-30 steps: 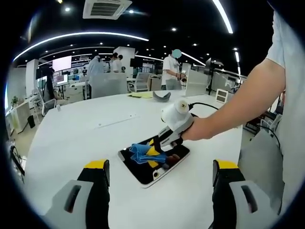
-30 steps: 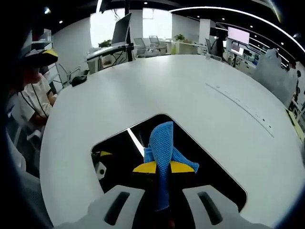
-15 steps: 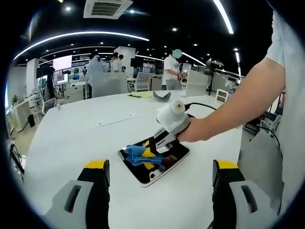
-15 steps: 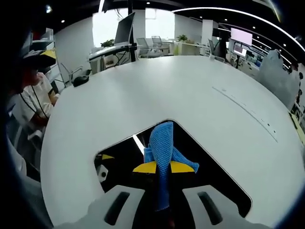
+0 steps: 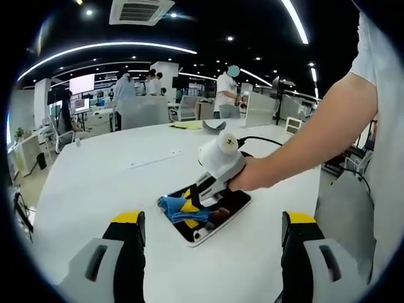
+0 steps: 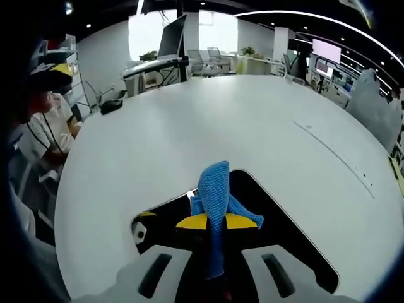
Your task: Wipe the mirror surface with the cleaning cloth until all visible marks leave the cleaned area.
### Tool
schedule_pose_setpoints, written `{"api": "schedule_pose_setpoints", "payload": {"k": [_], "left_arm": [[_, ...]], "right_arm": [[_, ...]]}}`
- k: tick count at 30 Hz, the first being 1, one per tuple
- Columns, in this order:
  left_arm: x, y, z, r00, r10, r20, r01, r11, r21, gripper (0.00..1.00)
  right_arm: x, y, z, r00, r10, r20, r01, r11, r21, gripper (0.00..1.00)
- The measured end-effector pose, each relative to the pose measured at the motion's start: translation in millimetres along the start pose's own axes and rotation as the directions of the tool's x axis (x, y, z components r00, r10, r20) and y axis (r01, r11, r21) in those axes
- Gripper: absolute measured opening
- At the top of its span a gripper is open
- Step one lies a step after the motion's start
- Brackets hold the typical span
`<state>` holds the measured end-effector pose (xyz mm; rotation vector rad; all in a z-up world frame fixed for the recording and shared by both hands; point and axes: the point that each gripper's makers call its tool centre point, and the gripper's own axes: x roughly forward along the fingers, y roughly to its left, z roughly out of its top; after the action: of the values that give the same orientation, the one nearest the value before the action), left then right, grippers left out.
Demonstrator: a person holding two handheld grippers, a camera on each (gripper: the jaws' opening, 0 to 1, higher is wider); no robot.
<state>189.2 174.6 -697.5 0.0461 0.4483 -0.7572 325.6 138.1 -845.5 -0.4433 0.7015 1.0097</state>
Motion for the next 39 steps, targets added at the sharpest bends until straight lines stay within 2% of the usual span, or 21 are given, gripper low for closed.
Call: {"api": "schedule_pose_setpoints", "payload": {"k": [22, 39], "left_arm": [[0.8, 2.0, -2.1, 1.0, -0.003, 0.003, 0.003, 1.0, -0.007, 0.9], [-0.3, 4.6, -5.7, 1.0, 0.002, 0.0, -0.002, 1.0, -0.016, 0.89]], "right_arm": [[9.2, 9.0, 9.4, 1.0, 0.027, 0.004, -0.027, 1.0, -0.007, 0.02], [19.6, 24.7, 20.4, 0.998, 0.067, 0.017, -0.067, 0.998, -0.012, 0.03]]}}
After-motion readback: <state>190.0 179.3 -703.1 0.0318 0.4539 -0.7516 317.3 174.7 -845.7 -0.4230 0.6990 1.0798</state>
